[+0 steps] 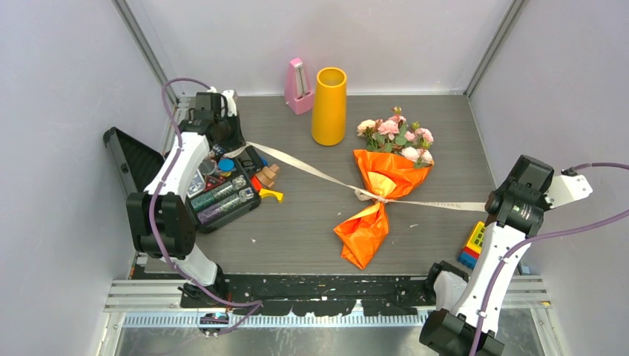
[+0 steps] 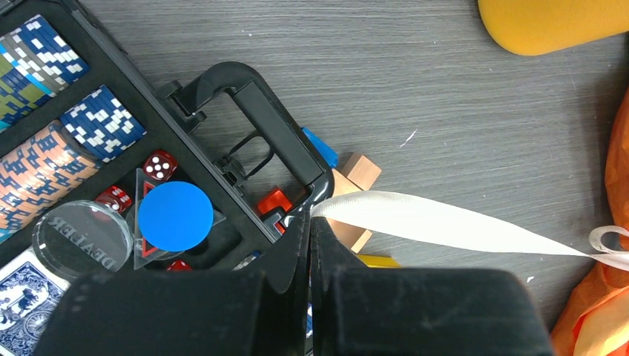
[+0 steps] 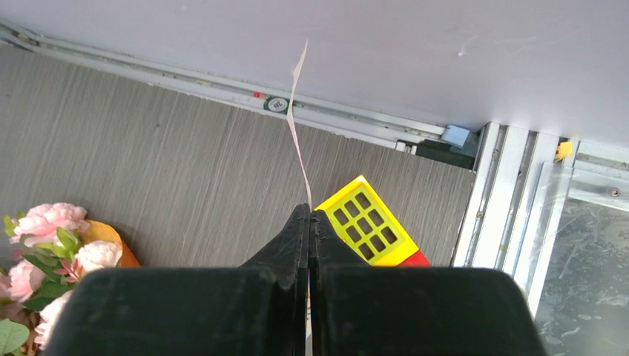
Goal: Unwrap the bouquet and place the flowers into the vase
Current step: Untie the ribbon from the wrapping paper.
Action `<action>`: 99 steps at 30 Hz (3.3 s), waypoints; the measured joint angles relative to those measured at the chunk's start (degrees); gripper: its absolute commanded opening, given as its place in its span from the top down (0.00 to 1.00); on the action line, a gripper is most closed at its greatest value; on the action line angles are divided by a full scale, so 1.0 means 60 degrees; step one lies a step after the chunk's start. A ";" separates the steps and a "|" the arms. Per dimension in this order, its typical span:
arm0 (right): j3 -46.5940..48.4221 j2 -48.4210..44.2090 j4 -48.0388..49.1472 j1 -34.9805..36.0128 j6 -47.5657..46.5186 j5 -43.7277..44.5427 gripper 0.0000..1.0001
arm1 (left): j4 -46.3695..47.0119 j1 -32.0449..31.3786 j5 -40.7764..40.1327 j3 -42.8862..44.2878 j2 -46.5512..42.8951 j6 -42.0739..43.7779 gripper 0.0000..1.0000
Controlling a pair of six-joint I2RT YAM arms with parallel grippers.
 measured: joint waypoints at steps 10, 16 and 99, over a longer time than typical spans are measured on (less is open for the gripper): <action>0.1035 0.0211 0.0004 -0.0233 -0.0102 0.0284 1.00 | -0.0007 0.0153 -0.0066 0.0000 0.0000 -0.0004 1.00; 0.1373 0.0266 -0.0004 -0.0295 -0.0175 0.0535 1.00 | -0.0007 0.0186 -0.0127 0.0000 0.0000 -0.0004 1.00; 0.4517 -0.0124 -0.0066 -0.0404 -0.2106 0.3155 0.52 | -0.0321 0.0433 -0.2528 0.0000 -0.0787 0.0291 0.53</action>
